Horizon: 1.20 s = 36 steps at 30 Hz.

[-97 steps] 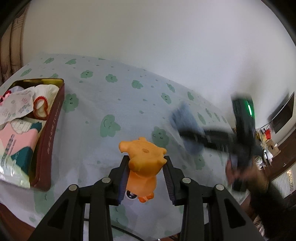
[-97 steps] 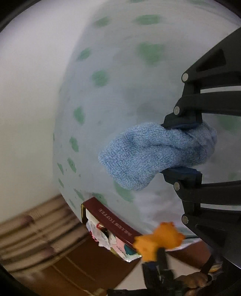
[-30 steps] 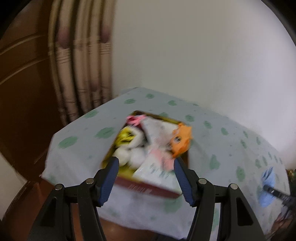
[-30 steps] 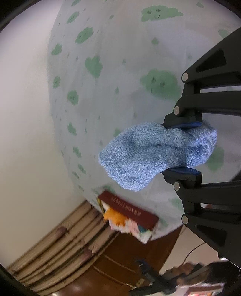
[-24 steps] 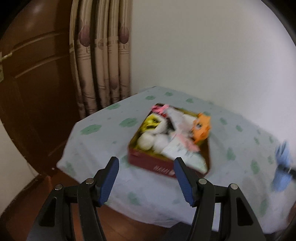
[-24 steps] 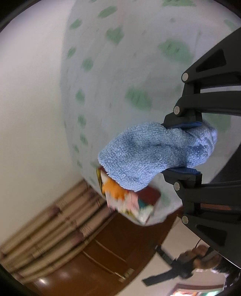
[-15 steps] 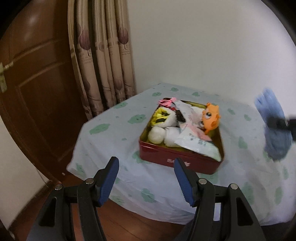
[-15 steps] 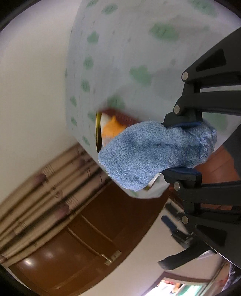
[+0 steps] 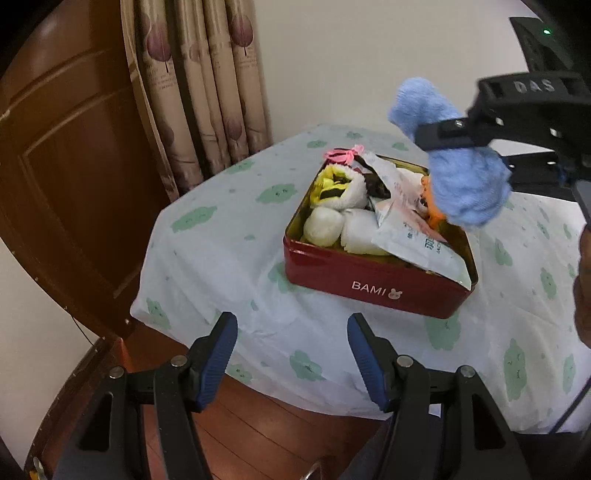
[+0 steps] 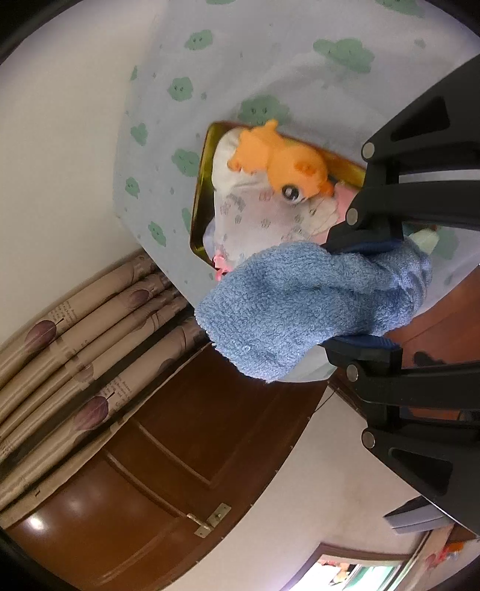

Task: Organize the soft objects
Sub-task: 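Carry the blue towel toward the tin with the right tool, then lower the blue towel into the tin and open the right tool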

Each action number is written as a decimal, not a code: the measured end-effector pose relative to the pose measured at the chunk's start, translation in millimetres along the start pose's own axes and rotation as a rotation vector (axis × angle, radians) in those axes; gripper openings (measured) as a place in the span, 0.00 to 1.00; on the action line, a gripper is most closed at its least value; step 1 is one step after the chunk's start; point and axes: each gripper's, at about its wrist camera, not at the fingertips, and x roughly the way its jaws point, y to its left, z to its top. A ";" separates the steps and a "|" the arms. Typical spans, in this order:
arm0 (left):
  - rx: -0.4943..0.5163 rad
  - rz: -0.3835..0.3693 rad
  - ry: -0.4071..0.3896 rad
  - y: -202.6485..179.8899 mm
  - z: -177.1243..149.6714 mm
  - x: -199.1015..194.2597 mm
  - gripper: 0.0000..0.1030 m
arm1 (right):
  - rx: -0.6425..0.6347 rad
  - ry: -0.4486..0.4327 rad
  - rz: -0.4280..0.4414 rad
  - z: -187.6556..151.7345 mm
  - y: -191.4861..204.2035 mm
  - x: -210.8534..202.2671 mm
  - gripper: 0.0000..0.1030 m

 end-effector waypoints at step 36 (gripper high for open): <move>-0.009 -0.017 0.069 3.4 -3.7 13.9 0.62 | 0.393 0.038 0.090 -4.4 -21.8 47.2 0.40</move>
